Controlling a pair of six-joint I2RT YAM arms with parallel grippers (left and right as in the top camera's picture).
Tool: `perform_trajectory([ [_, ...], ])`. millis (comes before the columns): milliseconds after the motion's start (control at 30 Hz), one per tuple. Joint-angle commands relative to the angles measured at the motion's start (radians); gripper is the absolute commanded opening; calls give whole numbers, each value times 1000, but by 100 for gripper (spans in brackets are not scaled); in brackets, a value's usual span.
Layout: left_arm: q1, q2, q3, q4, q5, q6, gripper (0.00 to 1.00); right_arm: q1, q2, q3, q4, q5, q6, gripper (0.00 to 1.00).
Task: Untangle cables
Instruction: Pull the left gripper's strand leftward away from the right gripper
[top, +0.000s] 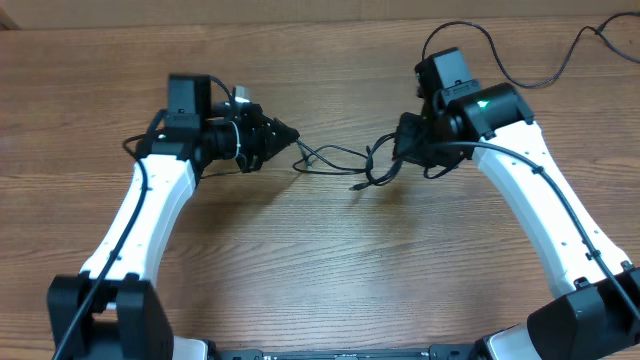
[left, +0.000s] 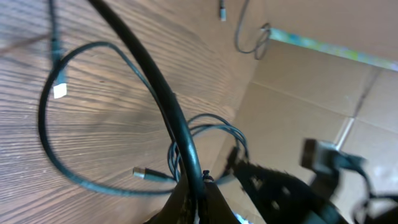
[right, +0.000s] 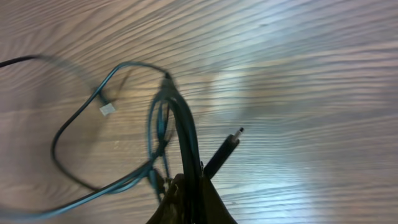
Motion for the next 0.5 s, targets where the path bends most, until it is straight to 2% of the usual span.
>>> perform_trajectory([
  [0,27,-103,4,24,55,27,4,-36,-36,-6,-12,59,3,4],
  [467,209,-393,5,32,54,27,4,-89,-35,-6,-24,68,3,4],
])
